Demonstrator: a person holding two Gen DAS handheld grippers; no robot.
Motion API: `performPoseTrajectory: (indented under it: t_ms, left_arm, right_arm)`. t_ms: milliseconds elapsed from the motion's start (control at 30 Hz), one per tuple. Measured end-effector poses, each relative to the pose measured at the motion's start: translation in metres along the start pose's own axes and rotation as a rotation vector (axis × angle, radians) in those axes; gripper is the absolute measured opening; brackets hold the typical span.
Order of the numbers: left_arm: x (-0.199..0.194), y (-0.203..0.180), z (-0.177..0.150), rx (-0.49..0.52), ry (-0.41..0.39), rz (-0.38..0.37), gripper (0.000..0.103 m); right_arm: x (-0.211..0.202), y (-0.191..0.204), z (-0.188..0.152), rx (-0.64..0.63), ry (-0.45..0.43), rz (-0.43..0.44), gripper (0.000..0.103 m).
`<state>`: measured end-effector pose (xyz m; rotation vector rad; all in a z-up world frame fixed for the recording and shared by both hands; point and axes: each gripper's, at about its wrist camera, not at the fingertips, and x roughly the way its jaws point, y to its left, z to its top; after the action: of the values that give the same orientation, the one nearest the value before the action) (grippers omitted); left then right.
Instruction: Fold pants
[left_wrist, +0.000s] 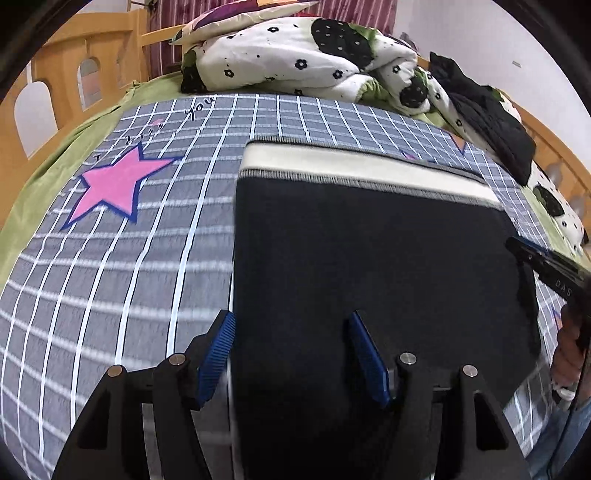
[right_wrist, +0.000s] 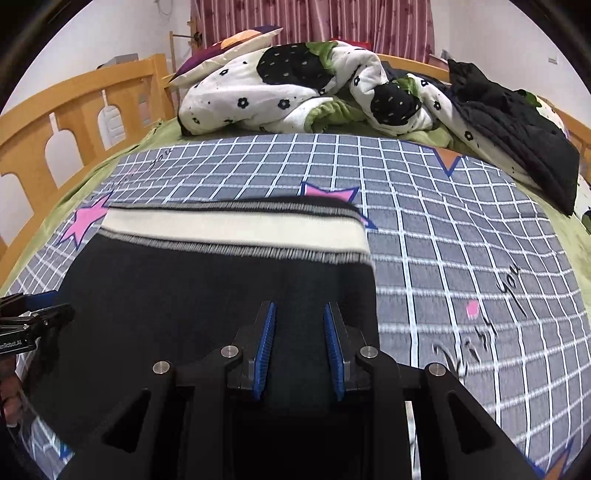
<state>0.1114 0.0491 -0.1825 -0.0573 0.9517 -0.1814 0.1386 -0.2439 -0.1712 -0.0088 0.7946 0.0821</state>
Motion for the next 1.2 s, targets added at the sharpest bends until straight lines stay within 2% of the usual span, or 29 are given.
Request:
performPoseTrajectory:
  t_ms: [100, 333, 500, 600, 667, 733, 800, 867, 967, 1000, 1067, 1133, 1200]
  left_arm:
    - [-0.010, 0.008, -0.016, -0.035, 0.016, -0.043, 0.062]
    - [-0.027, 0.010, -0.041, -0.026, 0.025, -0.051, 0.062]
    - [-0.047, 0.000, -0.061, 0.094, 0.028, -0.050, 0.062]
    - [-0.056, -0.006, -0.074, 0.200, 0.027, -0.012, 0.062]
    - [-0.056, -0.009, -0.085, 0.276, 0.065, 0.028, 0.062]
    - [-0.055, -0.009, -0.097, 0.341, 0.056, 0.120, 0.062]
    - [-0.053, -0.006, -0.100, 0.338, 0.055, 0.138, 0.061]
    - [-0.052, -0.002, -0.097, 0.306, 0.052, 0.123, 0.059]
    - [-0.047, -0.004, -0.094, 0.294, 0.033, 0.158, 0.055]
    - [-0.046, -0.005, -0.093, 0.286, 0.033, 0.148, 0.054]
    - [-0.047, -0.005, -0.090, 0.253, 0.019, 0.110, 0.040]
    - [-0.050, -0.004, -0.087, 0.219, 0.011, 0.057, 0.038]
    - [-0.049, -0.005, -0.089, 0.248, 0.034, 0.053, 0.039]
  right_arm:
    - [-0.016, 0.004, -0.014, -0.010, 0.006, -0.004, 0.026]
    - [-0.039, 0.008, -0.044, -0.002, 0.044, 0.008, 0.026]
    - [-0.051, 0.009, -0.065, 0.006, 0.050, 0.006, 0.027]
    - [-0.057, 0.009, -0.073, 0.004, 0.055, 0.012, 0.027]
    - [-0.058, 0.008, -0.075, 0.005, 0.059, 0.018, 0.027]
    - [-0.058, 0.009, -0.076, -0.003, 0.061, 0.018, 0.027]
    - [-0.058, 0.009, -0.077, -0.009, 0.059, 0.016, 0.027]
    - [-0.056, 0.010, -0.075, -0.009, 0.059, 0.017, 0.027]
    - [-0.055, 0.009, -0.073, -0.006, 0.057, 0.021, 0.027]
    - [-0.055, 0.009, -0.072, -0.004, 0.056, 0.022, 0.027]
    - [-0.053, 0.009, -0.072, -0.006, 0.055, 0.022, 0.027]
    - [-0.052, 0.009, -0.072, -0.011, 0.052, 0.019, 0.027]
    - [-0.052, 0.008, -0.072, -0.016, 0.050, 0.019, 0.027]
